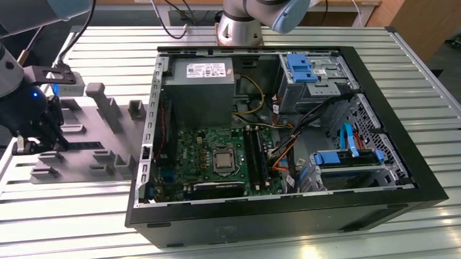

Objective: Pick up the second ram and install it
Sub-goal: 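Pick up the second ram and move it above second insertion slot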

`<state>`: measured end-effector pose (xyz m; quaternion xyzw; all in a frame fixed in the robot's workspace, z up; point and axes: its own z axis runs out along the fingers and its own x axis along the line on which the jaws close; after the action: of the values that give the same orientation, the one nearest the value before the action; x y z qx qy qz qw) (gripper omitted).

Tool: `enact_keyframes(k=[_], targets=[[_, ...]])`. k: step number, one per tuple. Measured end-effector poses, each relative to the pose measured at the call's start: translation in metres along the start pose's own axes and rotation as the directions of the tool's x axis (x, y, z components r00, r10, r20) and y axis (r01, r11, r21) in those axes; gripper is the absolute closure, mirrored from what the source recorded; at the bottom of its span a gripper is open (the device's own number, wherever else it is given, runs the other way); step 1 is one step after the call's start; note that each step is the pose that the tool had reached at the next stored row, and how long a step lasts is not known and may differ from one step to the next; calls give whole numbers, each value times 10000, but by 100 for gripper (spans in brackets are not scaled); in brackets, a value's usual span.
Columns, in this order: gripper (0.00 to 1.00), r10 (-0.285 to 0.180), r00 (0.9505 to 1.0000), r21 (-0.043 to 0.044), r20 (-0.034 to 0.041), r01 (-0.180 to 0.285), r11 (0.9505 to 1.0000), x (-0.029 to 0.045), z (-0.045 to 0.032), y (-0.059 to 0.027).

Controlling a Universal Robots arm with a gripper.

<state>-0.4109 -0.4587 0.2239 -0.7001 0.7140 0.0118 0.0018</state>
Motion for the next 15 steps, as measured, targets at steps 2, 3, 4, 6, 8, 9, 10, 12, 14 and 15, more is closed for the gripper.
enact_keyframes(k=[2, 3, 4, 6, 8, 9, 10, 12, 14, 15], targets=[[86, 0, 10000, 1, 0, 0, 10000, 0, -16, 0], [86, 0, 10000, 2, 2, 0, 10000, 0, -15, 0], [86, 0, 10000, 3, 2, 0, 10000, -1, -15, 0], [86, 0, 10000, 1, 1, 0, 10000, 0, -17, 0], [86, 0, 10000, 0, 0, 0, 10000, 0, -19, 0], [86, 0, 10000, -2, -2, 0, 10000, 0, -23, 1], [86, 0, 10000, -5, -4, 0, 10000, 0, -34, 1], [86, 0, 10000, 0, 0, 0, 10000, -1, -58, 1], [86, 0, 10000, 0, 0, 0, 10000, -2, -95, 1], [86, 0, 10000, 0, 0, 0, 10000, -2, -114, 2]])
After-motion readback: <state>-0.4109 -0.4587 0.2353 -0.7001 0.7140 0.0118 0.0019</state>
